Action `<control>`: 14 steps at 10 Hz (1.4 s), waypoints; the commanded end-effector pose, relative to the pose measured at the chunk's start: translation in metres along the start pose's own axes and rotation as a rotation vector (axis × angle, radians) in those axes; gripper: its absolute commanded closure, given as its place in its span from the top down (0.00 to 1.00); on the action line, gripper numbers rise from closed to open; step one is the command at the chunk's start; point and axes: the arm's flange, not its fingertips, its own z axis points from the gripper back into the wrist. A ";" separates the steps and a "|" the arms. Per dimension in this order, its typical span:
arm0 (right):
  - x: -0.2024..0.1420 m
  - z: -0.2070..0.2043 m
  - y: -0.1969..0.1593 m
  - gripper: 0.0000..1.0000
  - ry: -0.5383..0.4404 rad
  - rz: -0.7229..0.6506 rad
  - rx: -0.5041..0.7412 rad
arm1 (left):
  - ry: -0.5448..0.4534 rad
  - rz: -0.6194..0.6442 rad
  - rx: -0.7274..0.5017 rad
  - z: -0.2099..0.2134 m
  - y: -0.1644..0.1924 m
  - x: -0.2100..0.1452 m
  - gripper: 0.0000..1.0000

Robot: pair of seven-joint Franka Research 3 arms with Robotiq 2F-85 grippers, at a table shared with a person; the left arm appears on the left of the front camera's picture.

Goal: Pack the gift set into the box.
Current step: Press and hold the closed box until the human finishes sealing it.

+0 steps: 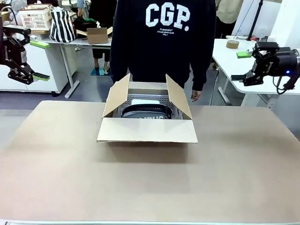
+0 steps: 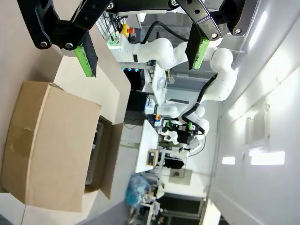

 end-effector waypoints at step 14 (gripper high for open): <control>-0.004 0.001 -0.001 1.00 0.007 0.026 -0.017 | 0.005 -0.018 -0.021 0.002 -0.001 -0.001 1.00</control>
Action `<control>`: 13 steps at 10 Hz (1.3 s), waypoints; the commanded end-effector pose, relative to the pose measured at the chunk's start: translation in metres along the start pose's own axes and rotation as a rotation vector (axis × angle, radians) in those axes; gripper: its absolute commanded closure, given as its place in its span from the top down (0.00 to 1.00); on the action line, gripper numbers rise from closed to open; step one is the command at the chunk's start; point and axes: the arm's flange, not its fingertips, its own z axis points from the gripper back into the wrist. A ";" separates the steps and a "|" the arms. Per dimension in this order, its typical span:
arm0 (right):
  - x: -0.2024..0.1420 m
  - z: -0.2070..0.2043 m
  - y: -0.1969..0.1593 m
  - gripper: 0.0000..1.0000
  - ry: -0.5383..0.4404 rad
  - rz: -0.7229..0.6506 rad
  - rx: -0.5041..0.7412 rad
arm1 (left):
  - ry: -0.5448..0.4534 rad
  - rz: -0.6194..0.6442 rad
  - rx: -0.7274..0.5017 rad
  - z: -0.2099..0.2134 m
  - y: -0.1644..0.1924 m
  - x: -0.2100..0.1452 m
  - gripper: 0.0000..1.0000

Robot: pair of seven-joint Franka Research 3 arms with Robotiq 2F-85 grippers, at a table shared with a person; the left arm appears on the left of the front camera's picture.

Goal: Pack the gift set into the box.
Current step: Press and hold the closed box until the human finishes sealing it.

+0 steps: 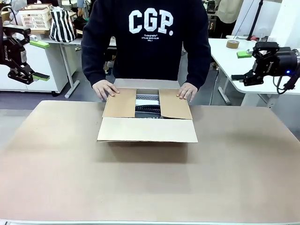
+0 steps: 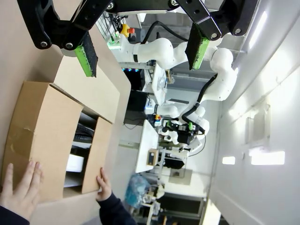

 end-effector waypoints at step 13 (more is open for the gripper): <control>-0.004 0.001 -0.001 1.00 0.007 0.026 -0.016 | 0.003 -0.017 -0.020 0.002 -0.001 -0.001 1.00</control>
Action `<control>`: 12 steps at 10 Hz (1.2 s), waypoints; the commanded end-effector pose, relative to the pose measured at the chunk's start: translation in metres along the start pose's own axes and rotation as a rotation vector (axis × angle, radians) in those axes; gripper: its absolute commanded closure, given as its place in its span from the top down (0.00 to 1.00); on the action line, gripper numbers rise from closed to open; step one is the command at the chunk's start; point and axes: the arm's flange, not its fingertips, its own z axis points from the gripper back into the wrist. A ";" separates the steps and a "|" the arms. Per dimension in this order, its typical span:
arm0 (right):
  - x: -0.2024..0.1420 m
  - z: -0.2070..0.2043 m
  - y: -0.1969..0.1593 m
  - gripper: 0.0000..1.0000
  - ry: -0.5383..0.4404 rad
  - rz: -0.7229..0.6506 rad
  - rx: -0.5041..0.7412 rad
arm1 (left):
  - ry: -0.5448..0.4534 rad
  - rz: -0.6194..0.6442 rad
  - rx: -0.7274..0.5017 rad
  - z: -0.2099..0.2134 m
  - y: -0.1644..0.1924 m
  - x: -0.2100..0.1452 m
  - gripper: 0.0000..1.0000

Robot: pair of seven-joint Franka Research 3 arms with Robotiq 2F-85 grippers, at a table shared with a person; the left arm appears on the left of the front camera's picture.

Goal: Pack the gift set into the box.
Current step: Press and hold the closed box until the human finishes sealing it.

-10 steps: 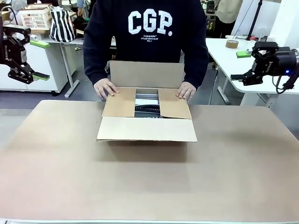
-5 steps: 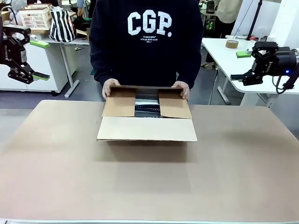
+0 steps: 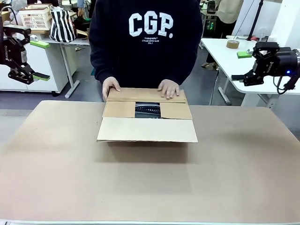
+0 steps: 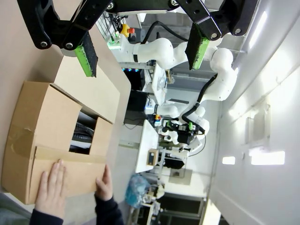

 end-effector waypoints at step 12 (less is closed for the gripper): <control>-0.004 0.001 -0.001 1.00 0.007 0.026 -0.016 | 0.003 -0.017 -0.020 0.002 -0.001 -0.001 1.00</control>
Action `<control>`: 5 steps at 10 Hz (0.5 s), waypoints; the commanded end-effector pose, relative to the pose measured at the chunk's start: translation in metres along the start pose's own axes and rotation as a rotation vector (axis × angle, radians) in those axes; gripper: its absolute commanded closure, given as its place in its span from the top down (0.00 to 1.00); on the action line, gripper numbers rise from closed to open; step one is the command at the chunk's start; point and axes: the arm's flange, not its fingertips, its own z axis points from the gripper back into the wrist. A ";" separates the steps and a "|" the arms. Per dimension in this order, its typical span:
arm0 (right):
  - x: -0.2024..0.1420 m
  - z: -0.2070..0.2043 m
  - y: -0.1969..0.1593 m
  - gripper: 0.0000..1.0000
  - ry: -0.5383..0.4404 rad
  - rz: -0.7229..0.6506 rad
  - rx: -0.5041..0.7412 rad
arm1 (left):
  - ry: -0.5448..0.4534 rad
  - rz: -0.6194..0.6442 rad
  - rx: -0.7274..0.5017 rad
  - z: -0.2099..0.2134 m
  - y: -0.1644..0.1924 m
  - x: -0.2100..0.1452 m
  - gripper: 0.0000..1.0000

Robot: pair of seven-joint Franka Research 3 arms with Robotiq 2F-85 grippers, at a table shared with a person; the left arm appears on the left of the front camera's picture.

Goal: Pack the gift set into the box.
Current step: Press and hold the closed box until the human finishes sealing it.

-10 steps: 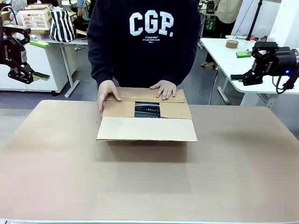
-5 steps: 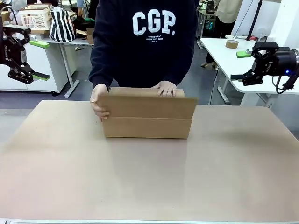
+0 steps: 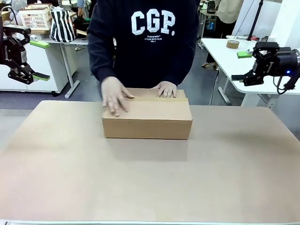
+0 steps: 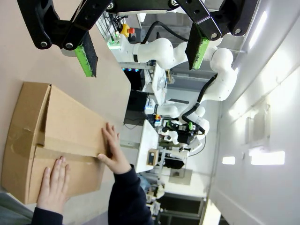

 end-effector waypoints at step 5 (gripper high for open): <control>-0.004 0.001 -0.001 1.00 0.007 0.026 -0.016 | 0.002 -0.017 -0.019 0.002 -0.001 -0.001 1.00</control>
